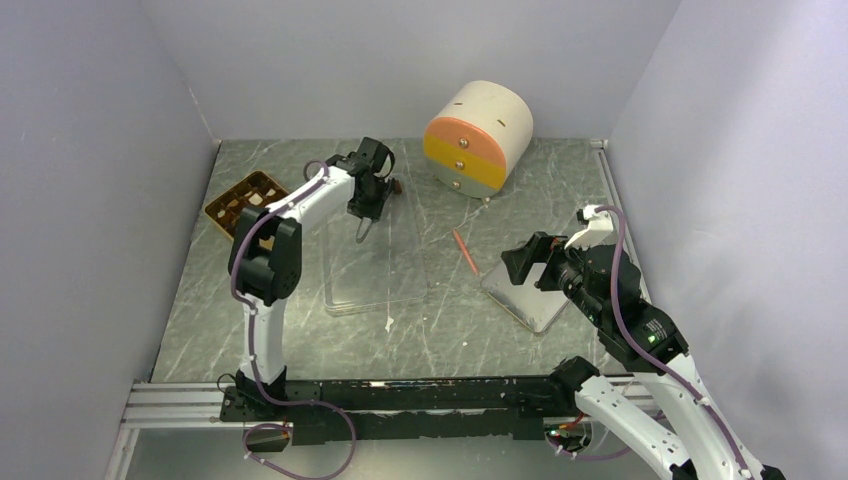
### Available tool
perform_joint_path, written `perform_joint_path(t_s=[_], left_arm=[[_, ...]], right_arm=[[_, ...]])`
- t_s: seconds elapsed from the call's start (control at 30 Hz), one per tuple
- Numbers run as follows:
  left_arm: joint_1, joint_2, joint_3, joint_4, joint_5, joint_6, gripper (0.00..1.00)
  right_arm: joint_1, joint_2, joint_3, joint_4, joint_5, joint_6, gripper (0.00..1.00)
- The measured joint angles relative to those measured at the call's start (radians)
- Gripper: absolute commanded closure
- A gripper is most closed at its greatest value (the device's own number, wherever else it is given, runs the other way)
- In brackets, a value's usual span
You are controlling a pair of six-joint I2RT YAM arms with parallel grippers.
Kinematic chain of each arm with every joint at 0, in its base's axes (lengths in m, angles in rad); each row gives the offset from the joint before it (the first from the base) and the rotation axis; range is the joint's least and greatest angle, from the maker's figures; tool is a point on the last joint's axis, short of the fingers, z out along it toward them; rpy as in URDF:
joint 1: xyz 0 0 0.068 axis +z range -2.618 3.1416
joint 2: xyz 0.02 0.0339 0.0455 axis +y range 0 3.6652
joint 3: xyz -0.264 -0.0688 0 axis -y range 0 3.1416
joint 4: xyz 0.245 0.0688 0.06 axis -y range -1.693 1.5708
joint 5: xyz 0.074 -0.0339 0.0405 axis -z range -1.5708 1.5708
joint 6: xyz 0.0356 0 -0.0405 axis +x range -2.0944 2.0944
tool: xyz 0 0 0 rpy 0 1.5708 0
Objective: Pack the chocolate
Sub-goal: Move the fake chocolate to the plate.
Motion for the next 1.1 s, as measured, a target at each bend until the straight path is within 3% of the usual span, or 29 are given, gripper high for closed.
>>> perform_joint_path(t_s=[0.83, 1.1], left_arm=[[0.005, 0.057, 0.039, -0.055, -0.001, 0.012, 0.75], [0.005, -0.005, -0.028, -0.084, -0.013, 0.016, 0.77]], right_arm=[[0.0, 0.015, 0.0, 0.001, 0.0, 0.0, 0.01], [0.0, 0.015, 0.0, 0.003, -0.001, 0.0, 0.01]])
